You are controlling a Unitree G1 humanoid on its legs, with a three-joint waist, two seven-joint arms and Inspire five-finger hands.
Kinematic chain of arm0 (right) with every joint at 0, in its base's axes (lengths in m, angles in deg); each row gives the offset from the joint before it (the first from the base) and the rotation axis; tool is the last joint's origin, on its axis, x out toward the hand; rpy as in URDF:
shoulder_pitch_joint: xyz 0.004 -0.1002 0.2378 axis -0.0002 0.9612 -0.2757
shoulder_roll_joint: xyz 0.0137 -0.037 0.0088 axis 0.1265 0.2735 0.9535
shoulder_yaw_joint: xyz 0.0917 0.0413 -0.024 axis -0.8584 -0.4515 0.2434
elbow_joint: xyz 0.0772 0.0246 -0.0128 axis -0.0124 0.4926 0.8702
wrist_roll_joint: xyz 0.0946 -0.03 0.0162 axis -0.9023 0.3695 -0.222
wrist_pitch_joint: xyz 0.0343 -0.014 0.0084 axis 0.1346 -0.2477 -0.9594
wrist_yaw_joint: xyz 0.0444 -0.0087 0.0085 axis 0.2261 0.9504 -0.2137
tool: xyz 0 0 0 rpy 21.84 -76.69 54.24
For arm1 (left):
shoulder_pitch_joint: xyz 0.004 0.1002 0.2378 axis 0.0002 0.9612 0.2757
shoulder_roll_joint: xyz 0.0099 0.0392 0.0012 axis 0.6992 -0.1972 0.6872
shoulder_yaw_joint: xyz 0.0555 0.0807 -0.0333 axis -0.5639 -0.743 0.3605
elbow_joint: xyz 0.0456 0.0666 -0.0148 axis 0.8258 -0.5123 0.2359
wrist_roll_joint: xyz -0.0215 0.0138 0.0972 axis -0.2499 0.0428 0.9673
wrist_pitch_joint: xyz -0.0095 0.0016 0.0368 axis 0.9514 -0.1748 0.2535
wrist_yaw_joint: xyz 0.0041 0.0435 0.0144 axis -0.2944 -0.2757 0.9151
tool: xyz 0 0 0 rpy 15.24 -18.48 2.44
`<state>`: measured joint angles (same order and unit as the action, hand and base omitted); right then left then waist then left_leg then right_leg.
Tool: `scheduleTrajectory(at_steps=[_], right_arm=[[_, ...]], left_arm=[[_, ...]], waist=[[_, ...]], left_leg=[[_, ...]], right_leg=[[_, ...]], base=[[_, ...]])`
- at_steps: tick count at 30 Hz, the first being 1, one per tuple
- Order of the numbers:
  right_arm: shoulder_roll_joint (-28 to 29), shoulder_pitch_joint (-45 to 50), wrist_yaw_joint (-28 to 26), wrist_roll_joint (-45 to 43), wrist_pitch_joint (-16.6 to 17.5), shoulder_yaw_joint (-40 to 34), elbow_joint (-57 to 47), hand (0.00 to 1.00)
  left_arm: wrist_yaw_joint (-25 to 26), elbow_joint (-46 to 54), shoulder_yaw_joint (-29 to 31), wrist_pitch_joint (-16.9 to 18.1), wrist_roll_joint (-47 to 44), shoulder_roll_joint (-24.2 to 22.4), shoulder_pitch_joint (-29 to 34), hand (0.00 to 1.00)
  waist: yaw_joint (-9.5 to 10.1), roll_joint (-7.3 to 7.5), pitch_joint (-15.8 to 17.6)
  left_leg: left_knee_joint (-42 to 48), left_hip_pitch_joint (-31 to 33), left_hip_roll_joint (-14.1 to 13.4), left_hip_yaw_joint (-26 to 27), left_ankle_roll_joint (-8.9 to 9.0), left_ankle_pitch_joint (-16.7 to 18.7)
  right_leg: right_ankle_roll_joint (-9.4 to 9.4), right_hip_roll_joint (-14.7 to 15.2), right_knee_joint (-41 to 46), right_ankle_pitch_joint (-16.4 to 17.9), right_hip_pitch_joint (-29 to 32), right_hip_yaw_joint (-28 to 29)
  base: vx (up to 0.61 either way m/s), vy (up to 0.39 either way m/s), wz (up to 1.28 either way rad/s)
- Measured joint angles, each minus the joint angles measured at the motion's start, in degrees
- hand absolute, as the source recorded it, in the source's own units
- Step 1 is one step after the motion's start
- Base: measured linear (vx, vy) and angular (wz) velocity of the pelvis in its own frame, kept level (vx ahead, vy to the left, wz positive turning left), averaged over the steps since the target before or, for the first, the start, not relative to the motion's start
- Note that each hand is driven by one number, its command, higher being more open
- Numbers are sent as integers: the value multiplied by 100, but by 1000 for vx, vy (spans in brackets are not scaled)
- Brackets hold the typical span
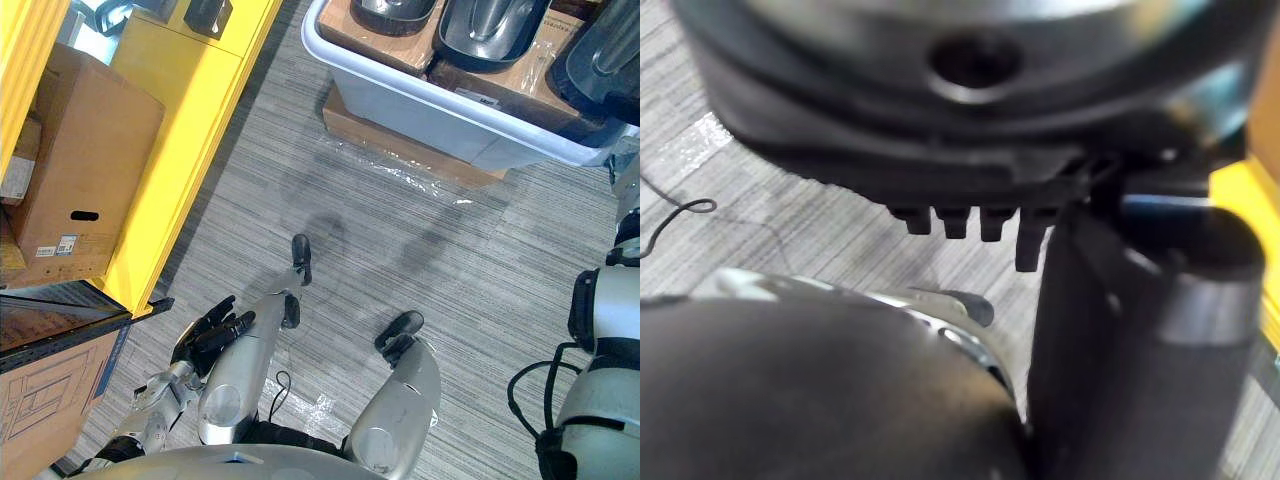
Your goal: Walk over and take three plastic housings, then place them on the shelf
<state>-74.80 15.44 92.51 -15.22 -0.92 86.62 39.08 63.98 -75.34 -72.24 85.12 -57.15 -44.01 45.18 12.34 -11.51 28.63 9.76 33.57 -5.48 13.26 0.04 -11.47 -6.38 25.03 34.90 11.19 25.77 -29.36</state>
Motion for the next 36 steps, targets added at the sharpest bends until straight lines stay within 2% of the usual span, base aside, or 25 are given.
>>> scheduleTrajectory(at_steps=[10,21,27,30,33,36], right_arm=[[-145,138,-277,911,-197,351,337,0],[-94,373,-410,962,-212,160,342,0],[124,601,-308,1090,-126,-208,343,0],[242,601,175,1259,174,-446,255,0],[251,615,876,1830,381,-671,-427,0],[272,995,1286,2182,596,-899,-1512,0]], left_arm=[[-31,-2,-56,6,2,4,4,100],[-87,60,-7,32,55,-3,67,100],[-36,258,196,99,84,-2,298,100],[90,375,276,215,84,18,408,100],[211,836,351,264,79,21,574,100],[274,1533,445,263,23,25,669,100]], waist=[[-6,-41,-28],[-27,-24,-17],[-183,135,89],[-266,263,173],[-349,422,265],[-432,633,257]], left_leg=[[113,-4,-23,-105,-59,20],[194,-182,-103,-158,-85,58],[179,-452,-158,-151,-78,64],[73,-736,-190,-106,-62,77],[-213,-1079,-209,-15,-29,26],[-666,-1580,-209,63,38,-143]], right_leg=[[12,-29,34,67,-117,-104],[42,-115,-10,133,-390,-173],[-19,-220,-182,96,-721,-183],[-40,-303,-340,81,-995,-178],[-45,-376,-512,44,-1214,-154],[-73,-496,-778,-26,-1584,-151]], base=[[44,-47,3],[39,-59,1],[37,-46,-2],[44,-44,-7],[54,-52,-12],[87,-65,-9]])
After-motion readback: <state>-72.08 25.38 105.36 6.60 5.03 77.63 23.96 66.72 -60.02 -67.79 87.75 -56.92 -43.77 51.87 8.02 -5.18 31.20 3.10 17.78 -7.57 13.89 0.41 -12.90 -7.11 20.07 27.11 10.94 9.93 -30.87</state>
